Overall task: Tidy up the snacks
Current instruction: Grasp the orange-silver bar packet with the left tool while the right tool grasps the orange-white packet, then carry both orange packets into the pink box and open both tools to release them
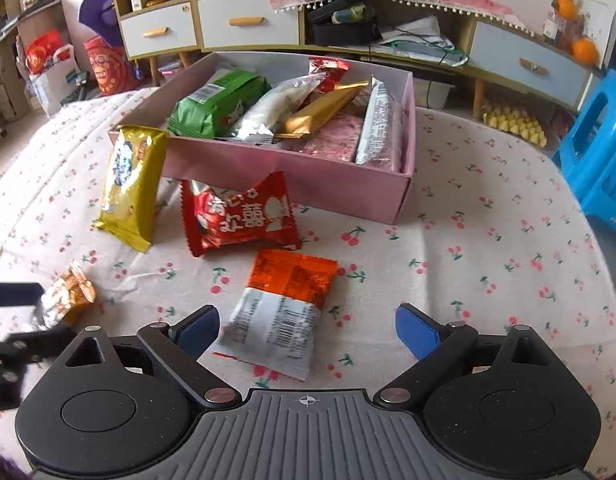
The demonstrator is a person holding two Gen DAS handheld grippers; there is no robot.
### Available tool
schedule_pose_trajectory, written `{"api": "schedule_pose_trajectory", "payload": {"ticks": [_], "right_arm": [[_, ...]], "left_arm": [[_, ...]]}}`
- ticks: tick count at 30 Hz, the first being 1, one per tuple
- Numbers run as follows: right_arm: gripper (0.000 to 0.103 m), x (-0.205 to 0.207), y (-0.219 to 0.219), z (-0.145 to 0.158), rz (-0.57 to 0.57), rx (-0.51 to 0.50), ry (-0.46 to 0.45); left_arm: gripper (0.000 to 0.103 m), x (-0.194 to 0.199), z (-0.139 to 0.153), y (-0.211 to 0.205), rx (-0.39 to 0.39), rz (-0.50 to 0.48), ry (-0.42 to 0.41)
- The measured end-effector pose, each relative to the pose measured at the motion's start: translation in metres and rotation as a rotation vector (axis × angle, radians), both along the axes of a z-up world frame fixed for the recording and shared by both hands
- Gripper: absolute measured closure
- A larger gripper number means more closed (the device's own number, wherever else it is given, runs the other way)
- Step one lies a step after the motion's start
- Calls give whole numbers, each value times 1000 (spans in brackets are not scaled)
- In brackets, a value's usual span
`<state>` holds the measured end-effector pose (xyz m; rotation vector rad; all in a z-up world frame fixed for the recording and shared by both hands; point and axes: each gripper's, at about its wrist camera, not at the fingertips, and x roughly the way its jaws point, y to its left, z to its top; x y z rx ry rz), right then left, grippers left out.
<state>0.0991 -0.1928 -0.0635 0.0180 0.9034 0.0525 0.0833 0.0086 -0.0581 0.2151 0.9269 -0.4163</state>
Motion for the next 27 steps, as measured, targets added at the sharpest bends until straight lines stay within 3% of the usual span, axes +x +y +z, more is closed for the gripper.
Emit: {"api": "schedule_pose_trajectory", "payload": {"ticks": [10, 16, 18, 27], "right_arm": [[15, 8, 21, -6, 32, -9, 7], [40, 7, 17, -2, 19, 4, -2], [57, 7, 15, -1, 12, 8, -3], [65, 9, 9, 4, -15, 40, 40]], "left_arm": [[55, 3, 0, -1, -11, 20, -2], [63, 6, 1, -1, -17, 37, 1], [64, 6, 1, 0, -21, 43, 4], [66, 8, 4, 3, -52, 64, 36]]}}
